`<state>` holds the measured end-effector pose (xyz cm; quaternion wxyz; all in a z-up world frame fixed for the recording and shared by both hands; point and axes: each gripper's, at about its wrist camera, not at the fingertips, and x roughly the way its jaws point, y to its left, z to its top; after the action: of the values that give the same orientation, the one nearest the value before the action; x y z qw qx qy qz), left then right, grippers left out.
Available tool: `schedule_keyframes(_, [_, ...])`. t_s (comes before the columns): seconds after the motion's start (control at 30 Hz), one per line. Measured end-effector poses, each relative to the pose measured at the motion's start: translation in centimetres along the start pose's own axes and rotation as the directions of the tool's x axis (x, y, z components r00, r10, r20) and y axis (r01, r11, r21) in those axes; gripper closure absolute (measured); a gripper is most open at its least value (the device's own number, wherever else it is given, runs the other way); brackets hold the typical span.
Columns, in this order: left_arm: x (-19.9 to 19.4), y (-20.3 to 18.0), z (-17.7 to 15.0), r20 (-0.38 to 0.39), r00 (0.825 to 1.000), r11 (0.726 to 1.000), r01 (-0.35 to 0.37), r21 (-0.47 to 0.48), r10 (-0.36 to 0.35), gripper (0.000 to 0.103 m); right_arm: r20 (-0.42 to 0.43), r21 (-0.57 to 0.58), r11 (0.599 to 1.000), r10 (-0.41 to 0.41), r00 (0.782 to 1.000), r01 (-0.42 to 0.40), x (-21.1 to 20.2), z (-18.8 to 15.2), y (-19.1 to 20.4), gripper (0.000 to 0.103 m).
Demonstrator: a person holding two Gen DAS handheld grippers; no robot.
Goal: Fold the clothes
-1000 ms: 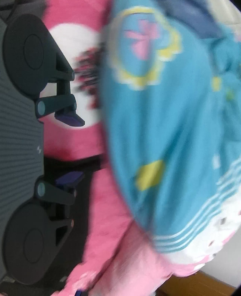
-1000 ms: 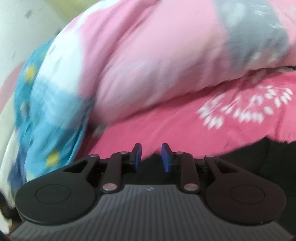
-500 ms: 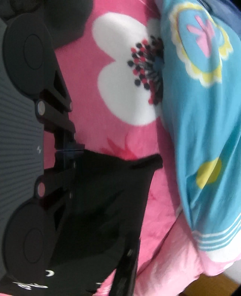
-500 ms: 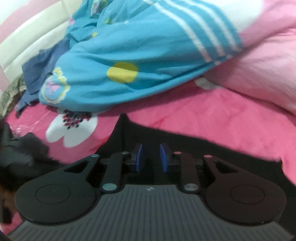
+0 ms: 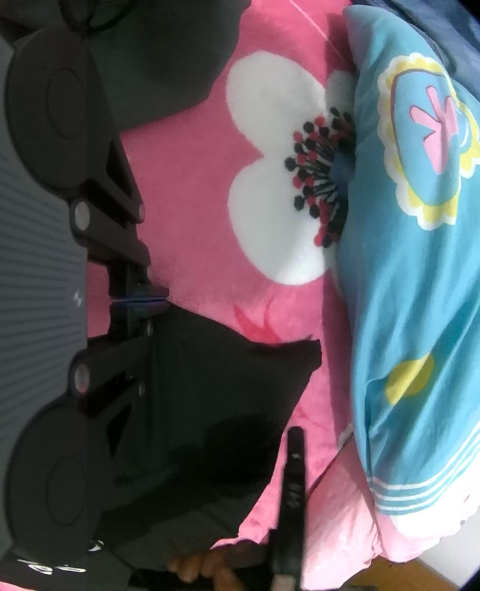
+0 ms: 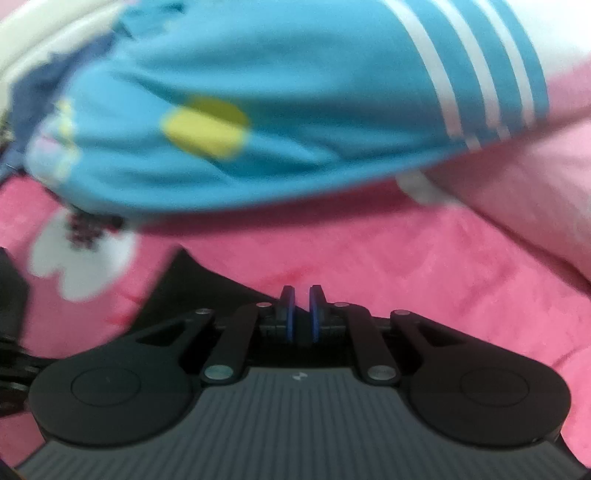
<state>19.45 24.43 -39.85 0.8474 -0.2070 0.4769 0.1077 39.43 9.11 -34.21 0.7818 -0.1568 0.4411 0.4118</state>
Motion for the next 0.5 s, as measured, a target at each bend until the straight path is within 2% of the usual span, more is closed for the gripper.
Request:
schedule_keyframes(0.07, [0.0,0.0,-0.2,0.011,1.0,1.0,0.001,0.011,-0.001,0.101,-0.008,-0.059,0.996,0.063,0.998,-0.064,-0.5,0.5,1.8,0.096])
schedule_keyframes(0.17, [-0.1,0.0,-0.6,0.03,1.0,1.0,0.0,0.029,-0.001,0.101,-0.075,-0.17,0.971,0.154,0.985,-0.165,0.5,0.5,4.7,0.096])
schedule_keyframes(0.23, [-0.2,-0.2,-0.8,0.044,0.999,0.999,-0.007,0.042,0.005,0.101,-0.138,-0.222,0.965,0.11,0.984,-0.139,2.7,0.1,5.6,0.097])
schedule_keyframes(0.3, [-0.3,-0.4,-1.2,0.06,0.998,0.998,-0.018,0.06,0.015,0.101,-0.126,-0.195,0.978,0.045,0.991,-0.07,4.5,0.0,4.6,0.098])
schedule_keyframes(0.4, [-0.4,-0.5,-1.6,0.073,0.997,0.996,-0.037,0.076,0.031,0.102,-0.055,-0.016,0.999,0.034,0.998,-0.035,4.3,1.1,1.9,0.099])
schedule_keyframes(0.47, [-0.5,-0.5,-1.8,0.076,0.997,0.997,-0.037,0.074,0.031,0.102,-0.029,-0.032,0.999,0.017,0.999,-0.018,3.1,1.6,1.7,0.096])
schedule_keyframes(0.5, [-0.5,-0.5,-1.8,0.078,0.996,0.996,-0.038,0.078,0.032,0.102,-0.034,-0.039,0.997,0.059,0.998,-0.06,2.4,1.7,2.0,0.096])
